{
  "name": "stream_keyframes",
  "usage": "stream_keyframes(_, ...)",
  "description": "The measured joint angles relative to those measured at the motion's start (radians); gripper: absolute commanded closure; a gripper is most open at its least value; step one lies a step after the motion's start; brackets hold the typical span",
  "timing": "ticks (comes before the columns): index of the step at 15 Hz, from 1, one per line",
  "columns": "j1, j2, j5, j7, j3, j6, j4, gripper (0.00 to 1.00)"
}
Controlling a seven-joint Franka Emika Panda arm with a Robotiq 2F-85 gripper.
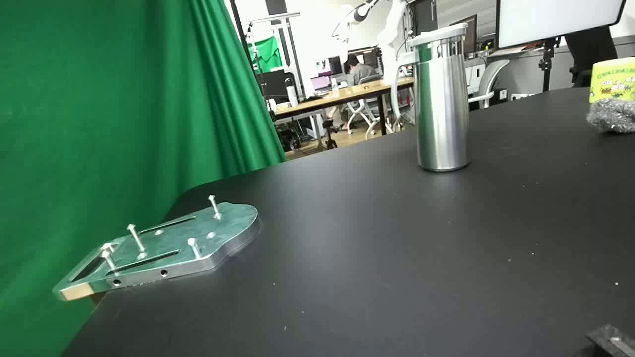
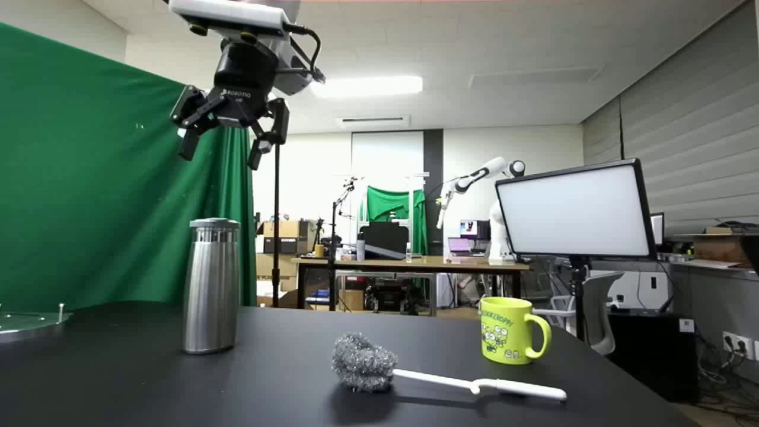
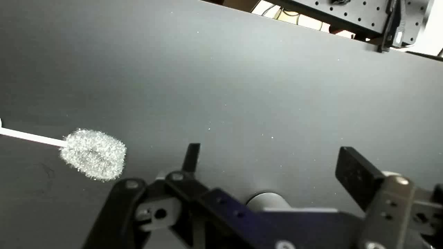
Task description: Open the jar
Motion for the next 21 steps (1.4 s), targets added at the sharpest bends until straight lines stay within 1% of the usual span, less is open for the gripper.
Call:
stream_keyframes(4,-0.004,0.001,0.0,0.0,0.006,0.002,-0.002,0.0)
stream_keyframes(5,-0.005,0.001,0.0,0.0,0.009,0.002,-0.003,0.25)
stream_keyframes(6,-0.005,0.001,0.0,0.0,0.012,0.002,-0.003,0.28)
stream_keyframes(7,-0.005,0.001,0.0,0.0,0.014,0.002,-0.004,0.33)
stream_keyframes(11,-0.005,0.0,0.006,0.0,0.023,0.01,-0.003,0.63)
stream_keyframes(14,0.003,0.0,0.012,0.0,0.048,0.055,0.011,0.83)
stream_keyframes(16,0.016,0.002,0.019,0.0,0.073,0.108,0.028,0.97)
stream_keyframes(18,0.036,0.011,0.025,0.0,0.099,0.172,0.045,1.0)
stream_keyframes(21,0.065,0.055,0.04,0.0,0.132,0.274,0.075,1.0)
